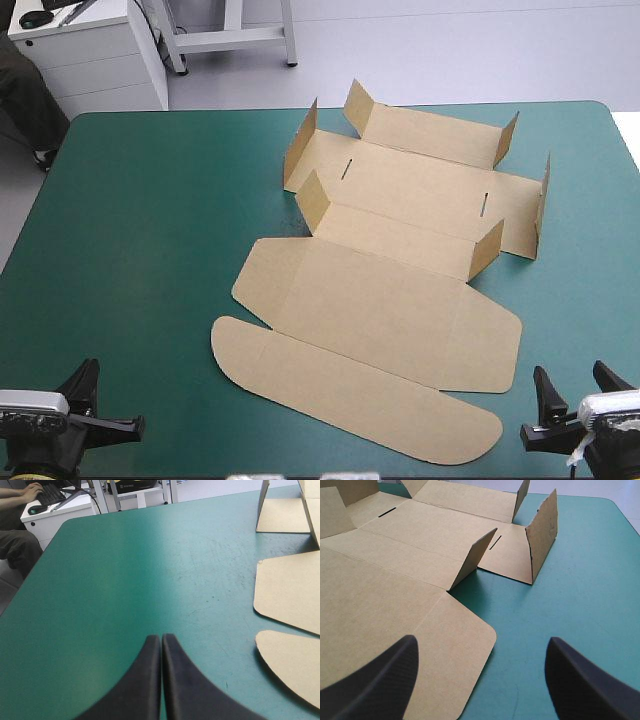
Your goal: Fold the box
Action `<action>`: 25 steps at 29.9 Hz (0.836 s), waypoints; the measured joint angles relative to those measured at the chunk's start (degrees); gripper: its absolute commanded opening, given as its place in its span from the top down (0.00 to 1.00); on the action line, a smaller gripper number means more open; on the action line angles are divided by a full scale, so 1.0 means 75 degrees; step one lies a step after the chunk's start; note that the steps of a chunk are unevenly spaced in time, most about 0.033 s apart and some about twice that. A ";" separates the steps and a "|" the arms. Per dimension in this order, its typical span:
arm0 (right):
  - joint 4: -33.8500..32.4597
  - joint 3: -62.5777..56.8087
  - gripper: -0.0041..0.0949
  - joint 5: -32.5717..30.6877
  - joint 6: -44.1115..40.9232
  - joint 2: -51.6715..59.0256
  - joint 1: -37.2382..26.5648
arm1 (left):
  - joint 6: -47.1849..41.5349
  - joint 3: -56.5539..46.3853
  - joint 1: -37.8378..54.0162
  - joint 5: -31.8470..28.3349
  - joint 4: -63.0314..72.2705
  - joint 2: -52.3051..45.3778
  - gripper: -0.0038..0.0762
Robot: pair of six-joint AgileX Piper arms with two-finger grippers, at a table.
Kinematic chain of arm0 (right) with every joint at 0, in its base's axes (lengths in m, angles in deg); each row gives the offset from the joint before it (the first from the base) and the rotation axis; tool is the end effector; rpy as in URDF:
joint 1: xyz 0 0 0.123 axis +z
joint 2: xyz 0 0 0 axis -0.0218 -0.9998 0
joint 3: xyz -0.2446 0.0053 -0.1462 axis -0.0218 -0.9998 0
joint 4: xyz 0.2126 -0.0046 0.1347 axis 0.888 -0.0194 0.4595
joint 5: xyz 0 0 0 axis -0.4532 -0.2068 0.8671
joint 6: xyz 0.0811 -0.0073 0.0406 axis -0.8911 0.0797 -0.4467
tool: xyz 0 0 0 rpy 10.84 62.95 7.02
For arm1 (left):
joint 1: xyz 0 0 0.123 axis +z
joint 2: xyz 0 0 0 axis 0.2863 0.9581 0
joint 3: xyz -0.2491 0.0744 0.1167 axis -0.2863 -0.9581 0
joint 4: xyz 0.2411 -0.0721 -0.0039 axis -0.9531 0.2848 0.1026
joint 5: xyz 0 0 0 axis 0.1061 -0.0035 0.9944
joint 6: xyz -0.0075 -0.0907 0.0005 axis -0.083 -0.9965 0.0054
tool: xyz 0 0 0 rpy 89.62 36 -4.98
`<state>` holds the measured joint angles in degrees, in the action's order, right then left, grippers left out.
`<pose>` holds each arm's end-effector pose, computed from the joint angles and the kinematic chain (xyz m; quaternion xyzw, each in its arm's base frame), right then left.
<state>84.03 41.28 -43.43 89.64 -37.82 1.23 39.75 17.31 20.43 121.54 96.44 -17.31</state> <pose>0.0084 0.0076 0.2798 -0.0524 0.7965 0.0124 0.6023 0.0147 -0.0078 0.2744 0.0308 0.7887 0.0041 0.6139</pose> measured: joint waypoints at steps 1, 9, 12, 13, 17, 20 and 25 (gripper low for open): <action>0.0000 0.0000 0.25 0.0000 0.0000 0.0000 0.0000 | 0.0000 0.0000 0.0000 0.0000 0.0000 0.0000 0.96; -0.0015 0.0056 0.25 -0.0097 -0.0728 0.0000 0.0000 | 0.0000 0.0000 0.0000 0.0000 0.0000 0.0000 0.96; -0.0006 0.0375 0.25 -0.0209 -0.1209 -0.0301 0.0000 | 0.0000 0.0000 0.0000 0.0000 0.0000 0.0000 0.96; 0.0001 0.0561 0.25 -0.0226 -0.1356 -0.0519 0.0000 | 0.0000 0.0000 0.0000 0.0000 0.0000 0.0000 0.96; 0.0001 0.1550 0.25 -0.0237 -0.1908 -0.1607 0.0000 | 0.0000 0.0000 0.0000 0.0000 0.0000 0.0000 0.96; 0.0003 0.2485 0.25 -0.0465 -0.2314 -0.2659 0.0000 | 0.0000 0.0000 0.0000 0.0000 0.0000 0.0000 0.96; 0.0071 0.3759 0.25 -0.1012 -0.2674 -0.4453 0.0000 | 0.0000 0.0000 0.0000 0.0000 0.0000 0.0000 0.96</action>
<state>84.57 69.47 -51.02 69.58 -71.22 1.23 39.75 17.31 20.43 121.54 96.44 -17.31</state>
